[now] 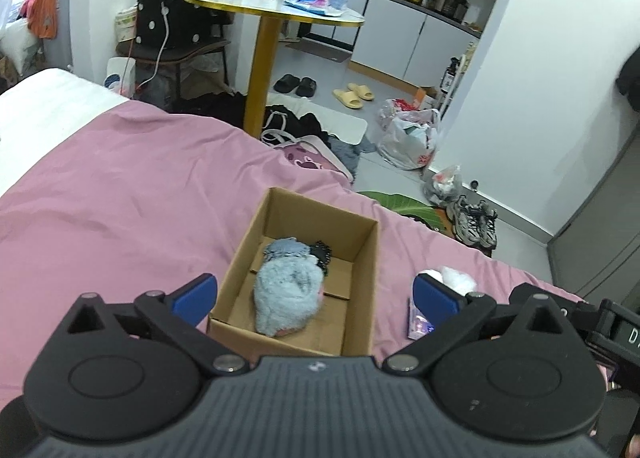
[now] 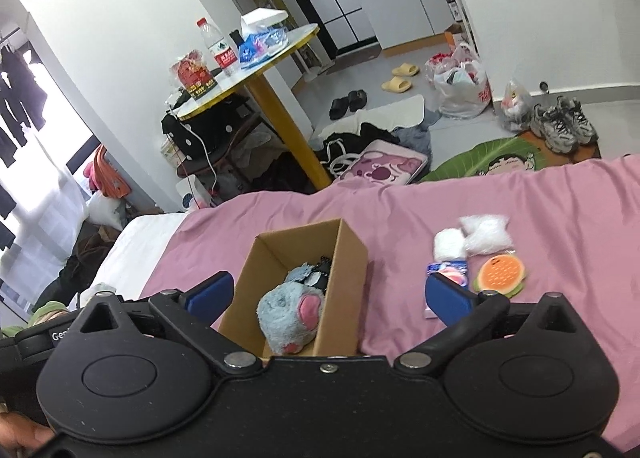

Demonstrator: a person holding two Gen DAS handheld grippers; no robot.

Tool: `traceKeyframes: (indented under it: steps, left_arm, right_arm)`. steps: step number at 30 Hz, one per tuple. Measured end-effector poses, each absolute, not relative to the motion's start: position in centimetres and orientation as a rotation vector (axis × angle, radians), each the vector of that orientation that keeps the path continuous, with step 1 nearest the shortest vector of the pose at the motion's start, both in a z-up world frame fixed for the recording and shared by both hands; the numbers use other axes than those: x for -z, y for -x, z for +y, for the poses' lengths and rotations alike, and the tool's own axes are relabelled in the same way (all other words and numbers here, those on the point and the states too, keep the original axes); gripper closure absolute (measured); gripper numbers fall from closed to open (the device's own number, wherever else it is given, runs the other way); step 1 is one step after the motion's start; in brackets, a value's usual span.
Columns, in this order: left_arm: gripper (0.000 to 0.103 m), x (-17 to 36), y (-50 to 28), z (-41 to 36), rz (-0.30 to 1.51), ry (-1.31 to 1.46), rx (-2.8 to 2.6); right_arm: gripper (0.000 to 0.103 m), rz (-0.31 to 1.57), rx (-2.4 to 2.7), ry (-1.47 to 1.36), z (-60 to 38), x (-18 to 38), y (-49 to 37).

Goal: Organize soft objects
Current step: 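Move the left tool toward the blue tissue pack while the right tool moves toward the burger plush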

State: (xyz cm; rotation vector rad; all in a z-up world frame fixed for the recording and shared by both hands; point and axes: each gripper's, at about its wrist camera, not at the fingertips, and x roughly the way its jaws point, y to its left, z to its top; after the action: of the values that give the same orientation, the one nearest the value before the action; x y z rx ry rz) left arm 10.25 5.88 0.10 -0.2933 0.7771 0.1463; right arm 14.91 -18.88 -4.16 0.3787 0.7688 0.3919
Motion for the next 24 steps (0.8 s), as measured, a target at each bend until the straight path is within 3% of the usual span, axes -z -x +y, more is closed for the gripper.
traceKeyframes:
  steps: [24]
  left_arm:
    - [0.000, -2.1, -9.1, -0.7, 0.699, 0.218, -0.195]
  right_arm:
    - [0.000, 0.731, -0.373, -0.387, -27.3, 4.2, -14.2]
